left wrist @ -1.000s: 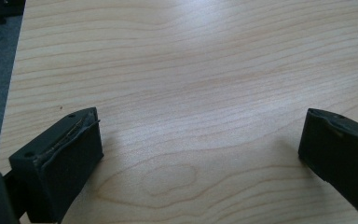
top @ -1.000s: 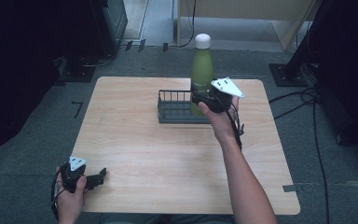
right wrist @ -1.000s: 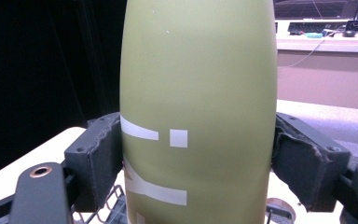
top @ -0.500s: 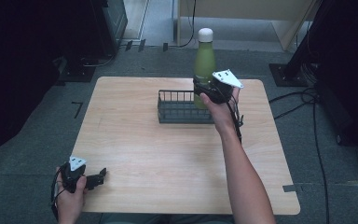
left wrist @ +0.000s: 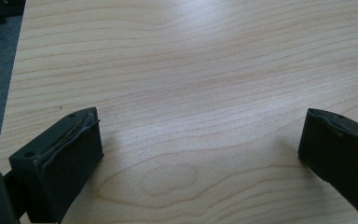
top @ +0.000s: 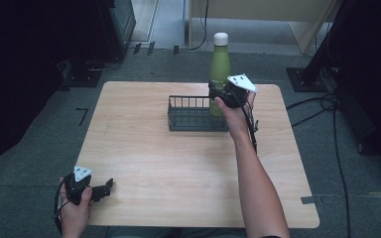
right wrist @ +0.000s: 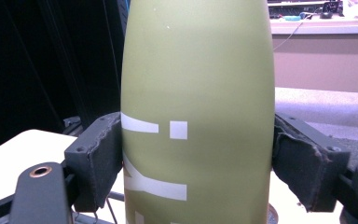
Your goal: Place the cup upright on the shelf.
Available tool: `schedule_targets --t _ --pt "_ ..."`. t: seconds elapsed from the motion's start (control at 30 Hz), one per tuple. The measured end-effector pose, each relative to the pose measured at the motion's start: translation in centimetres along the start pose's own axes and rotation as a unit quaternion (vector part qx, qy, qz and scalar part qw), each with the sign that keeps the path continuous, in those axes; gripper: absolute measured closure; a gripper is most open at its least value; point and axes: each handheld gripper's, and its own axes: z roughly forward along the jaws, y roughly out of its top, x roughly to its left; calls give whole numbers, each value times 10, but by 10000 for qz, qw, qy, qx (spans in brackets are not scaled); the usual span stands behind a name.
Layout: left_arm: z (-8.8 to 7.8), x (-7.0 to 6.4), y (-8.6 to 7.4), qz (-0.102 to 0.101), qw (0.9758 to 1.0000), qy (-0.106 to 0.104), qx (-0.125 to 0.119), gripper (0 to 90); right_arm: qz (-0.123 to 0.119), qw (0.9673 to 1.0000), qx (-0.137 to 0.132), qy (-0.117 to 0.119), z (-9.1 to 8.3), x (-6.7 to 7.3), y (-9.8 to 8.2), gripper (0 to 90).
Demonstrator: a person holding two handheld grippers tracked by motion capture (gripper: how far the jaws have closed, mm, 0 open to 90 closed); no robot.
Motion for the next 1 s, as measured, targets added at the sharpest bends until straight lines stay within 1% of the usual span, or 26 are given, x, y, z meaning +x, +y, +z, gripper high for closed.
schedule_targets --t 0.1,0.23,0.33,0.37,0.4,0.43,0.47,0.5,0.53,0.57,0.6,0.63,0.67,0.7,0.73,0.77,0.83,1.0 --pt "0 0 0 -1 10000 0 0 0 5 10000 27 -40 3 -2 0 210" --pt "0 0 0 2 10000 0 2 0 -55 9999 89 -91 9 -5 0 211" --pt "0 0 0 -1 10000 0 1 0 -58 9999 80 -100 12 -8 -1 215" --pt "0 0 0 -1 10000 0 0 0 -26 9999 37 -100 12 -9 -1 253" --pt "0 0 0 0 10000 0 2 0 114 9997 -192 -108 9 -10 1 666" --pt "0 0 0 -1 10000 -1 2 0 412 9965 -388 -610 5 -10 7 815" --pt "0 0 0 -2 10000 -1 -1 0 567 9961 -472 -481 2 -12 11 752" --pt "0 0 0 -2 10000 2 1 0 632 9963 -463 -364 1 -14 16 718" --pt "0 0 0 -2 10000 1 2 0 627 9968 -373 -317 1 -14 16 694" --pt "0 0 0 -20 10000 -6 -20 0 530 9980 -237 -267 3 -13 14 692" --pt "-1 -1 -1 0 10000 -2 0 3 402 9991 -4 -133 6 -12 11 677" --pt "-1 -1 -1 3 10000 -2 -1 2 284 9992 260 -60 9 -11 7 674" --pt "-1 -1 -1 -4 10000 -13 -8 2 192 9992 340 -102 9 -10 4 677" --pt "-1 -1 -1 5 10000 -7 -3 2 199 9990 396 -67 7 -10 1 685" --pt "-1 -1 -1 1 10000 -8 -7 2 263 9988 412 -59 5 -11 0 685" --pt "-1 -1 -1 6 10000 -7 -2 2 263 9987 428 -36 3 -12 -1 682" --pt "-1 -1 -1 3 10000 -12 -10 2 172 9986 505 59 0 -11 -3 646" --pt "-1 -1 -1 3 10000 -9 -2 2 124 9982 537 223 -3 -9 -3 621"
